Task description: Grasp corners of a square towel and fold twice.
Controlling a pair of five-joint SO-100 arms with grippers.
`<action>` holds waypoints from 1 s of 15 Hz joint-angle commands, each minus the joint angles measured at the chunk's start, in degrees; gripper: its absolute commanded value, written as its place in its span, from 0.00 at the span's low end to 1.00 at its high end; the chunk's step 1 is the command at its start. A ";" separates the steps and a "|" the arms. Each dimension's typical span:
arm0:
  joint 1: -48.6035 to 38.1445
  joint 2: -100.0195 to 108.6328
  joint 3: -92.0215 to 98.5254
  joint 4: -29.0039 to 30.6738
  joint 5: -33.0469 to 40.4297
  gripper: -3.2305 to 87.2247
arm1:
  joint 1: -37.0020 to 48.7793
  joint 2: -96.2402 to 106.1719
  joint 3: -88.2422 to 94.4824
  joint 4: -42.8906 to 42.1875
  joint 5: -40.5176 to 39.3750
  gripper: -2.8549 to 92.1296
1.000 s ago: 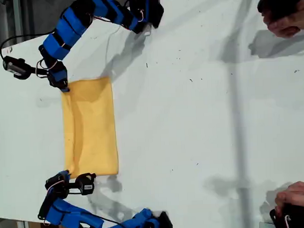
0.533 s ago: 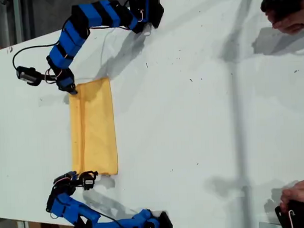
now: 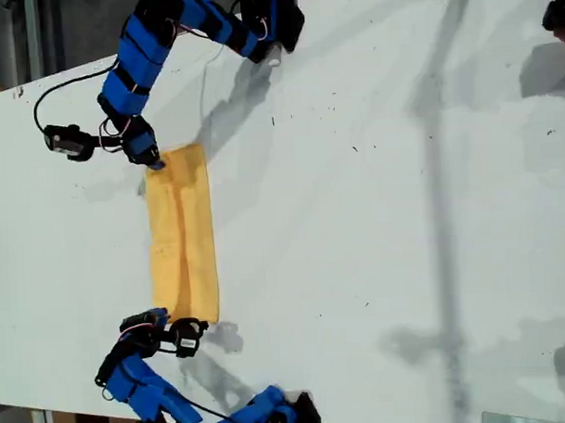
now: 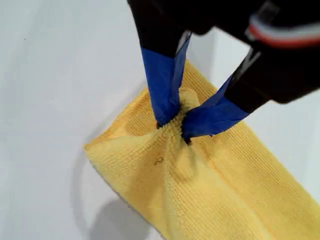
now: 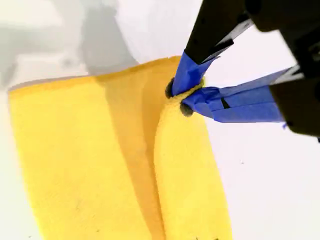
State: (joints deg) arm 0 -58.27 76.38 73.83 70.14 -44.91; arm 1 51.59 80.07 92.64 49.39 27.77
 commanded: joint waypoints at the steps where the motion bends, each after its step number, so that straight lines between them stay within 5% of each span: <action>1: 3.16 12.83 14.24 -7.21 -2.55 0.02 | -1.05 4.57 2.72 -1.41 1.41 0.03; 3: 2.64 18.81 23.38 -10.99 -2.72 0.02 | -1.49 4.04 4.04 -0.88 2.99 0.03; 9: 4.39 20.48 26.19 -8.53 -5.89 0.02 | -2.99 5.01 5.45 6.06 9.40 0.03; 15: 7.47 19.25 31.29 -12.04 -8.00 0.02 | -4.48 3.08 6.50 6.50 11.25 0.07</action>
State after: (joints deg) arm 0 -51.50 93.96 105.47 58.36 -51.94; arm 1 48.16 80.24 100.20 55.99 38.50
